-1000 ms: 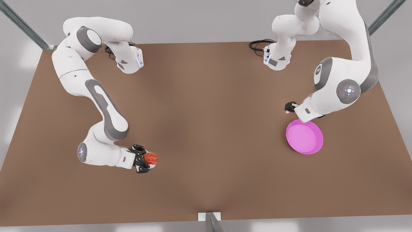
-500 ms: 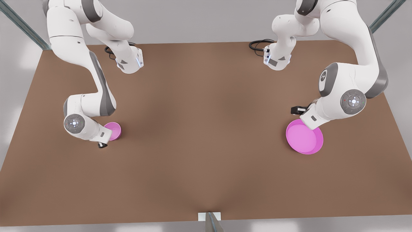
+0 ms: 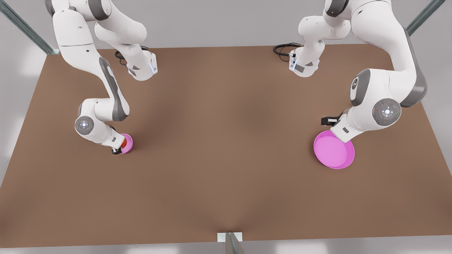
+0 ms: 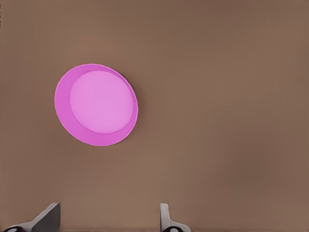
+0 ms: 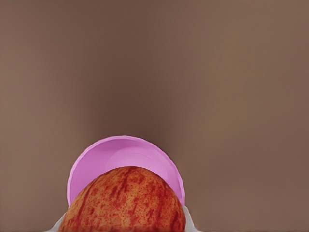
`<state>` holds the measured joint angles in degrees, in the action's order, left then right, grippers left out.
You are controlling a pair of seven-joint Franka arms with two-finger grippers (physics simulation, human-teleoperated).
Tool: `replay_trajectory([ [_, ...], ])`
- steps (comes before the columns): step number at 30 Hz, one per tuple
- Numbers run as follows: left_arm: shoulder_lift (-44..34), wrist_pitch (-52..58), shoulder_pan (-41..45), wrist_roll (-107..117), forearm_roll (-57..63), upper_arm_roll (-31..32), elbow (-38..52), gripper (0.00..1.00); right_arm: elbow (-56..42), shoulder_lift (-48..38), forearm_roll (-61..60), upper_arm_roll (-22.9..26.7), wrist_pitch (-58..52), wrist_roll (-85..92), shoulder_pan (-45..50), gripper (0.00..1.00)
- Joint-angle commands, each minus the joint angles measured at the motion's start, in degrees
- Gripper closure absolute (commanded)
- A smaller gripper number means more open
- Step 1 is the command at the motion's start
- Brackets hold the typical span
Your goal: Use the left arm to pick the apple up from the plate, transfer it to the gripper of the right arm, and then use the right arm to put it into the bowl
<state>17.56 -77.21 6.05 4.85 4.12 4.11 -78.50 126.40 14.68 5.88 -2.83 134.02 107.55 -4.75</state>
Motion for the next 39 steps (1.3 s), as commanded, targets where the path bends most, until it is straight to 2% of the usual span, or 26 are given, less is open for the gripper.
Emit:
replay_trajectory([
  [1, -0.1, 0.3, 0.2, 2.0, 0.1, 0.0, 0.0, 0.00, 2.4, -0.1, -0.3, 1.0, 8.4, 2.7, -0.3, 0.29],
  [6, -0.1, 0.3, 0.3, 2.2, 0.1, 0.0, 0.0, 0.00, 2.8, -0.1, -1.1, 1.1, 8.6, 3.0, -0.1, 0.28],
  [7, -0.1, 0.3, 0.4, 2.2, 0.1, 0.1, -0.1, 0.00, 2.8, -0.2, -1.5, 1.1, 8.5, 3.0, -0.1, 0.08],
  [8, -0.1, 0.3, 0.4, 2.2, 0.1, 0.1, 0.0, 0.00, 2.8, -0.2, -1.7, 1.2, 8.1, 3.0, -0.3, 0.00],
  [13, -0.1, 0.3, 1.1, 2.3, 0.2, 0.1, 0.0, 0.00, 2.6, -3.4, -1.7, 1.2, 5.6, 3.2, 0.2, 0.00],
  [15, -0.1, 0.3, 1.1, 2.2, 0.1, 0.1, -0.1, 0.00, -1.4, -6.2, -3.7, 1.2, 1.2, 1.3, 1.8, 0.00],
  [16, -0.1, 0.3, 1.1, 2.2, 0.2, 0.1, 0.0, 0.00, -3.8, -5.8, -6.8, 1.3, -2.1, -5.3, 2.5, 0.00],
  [18, -0.1, 0.3, 1.1, 2.3, 0.2, 0.1, -0.1, 0.00, -6.1, -5.4, -3.8, 3.4, -8.3, -47.3, 3.2, 0.00],
  [19, -0.1, 0.3, 1.1, 2.3, 0.1, 0.1, -0.1, 0.00, -8.6, -2.6, -1.8, 4.6, -14.6, -74.7, 3.3, 0.00],
  [20, -0.1, 0.3, 1.1, 2.3, 0.1, 0.1, -0.1, 0.00, -12.1, -0.5, -1.3, 4.5, -20.5, -94.1, 4.2, 0.00],
  [21, -0.1, 0.3, 1.1, 2.3, 0.1, 0.1, -0.1, 0.00, -14.8, 0.8, -0.7, 4.5, -24.0, -101.1, 4.8, 0.00],
  [22, -0.1, 0.3, 1.1, 2.3, 0.1, 0.1, -0.1, 0.00, -20.2, 2.9, 3.8, 4.5, -27.8, -102.6, 6.3, 0.00],
  [23, -0.1, 0.3, 1.1, 2.3, 0.1, 0.1, -0.1, 0.00, -22.9, 2.8, 3.3, 4.6, -30.4, -102.7, 6.3, 0.00],
  [25, -0.1, 0.3, 1.1, 2.3, 0.1, 0.1, -0.1, 0.00, -29.7, 2.1, -3.1, 4.7, -38.7, -104.8, 6.2, 0.00],
  [28, -0.1, 0.3, 1.1, 2.3, 0.1, 0.1, -0.1, 0.00, -33.5, -1.7, -4.1, 4.7, -42.7, -105.2, 6.5, 0.00],
  [33, -0.1, 0.3, 1.2, 2.3, 0.1, 0.1, 0.0, 0.00, -33.6, -10.2, -5.1, 4.7, -48.2, -105.7, 6.6, 0.00],
  [39, -0.1, 0.3, 1.2, 2.3, 0.1, 0.2, -0.1, 0.00, -35.1, -11.9, -5.3, 5.1, -50.5, -107.6, 7.2, 0.00],
])
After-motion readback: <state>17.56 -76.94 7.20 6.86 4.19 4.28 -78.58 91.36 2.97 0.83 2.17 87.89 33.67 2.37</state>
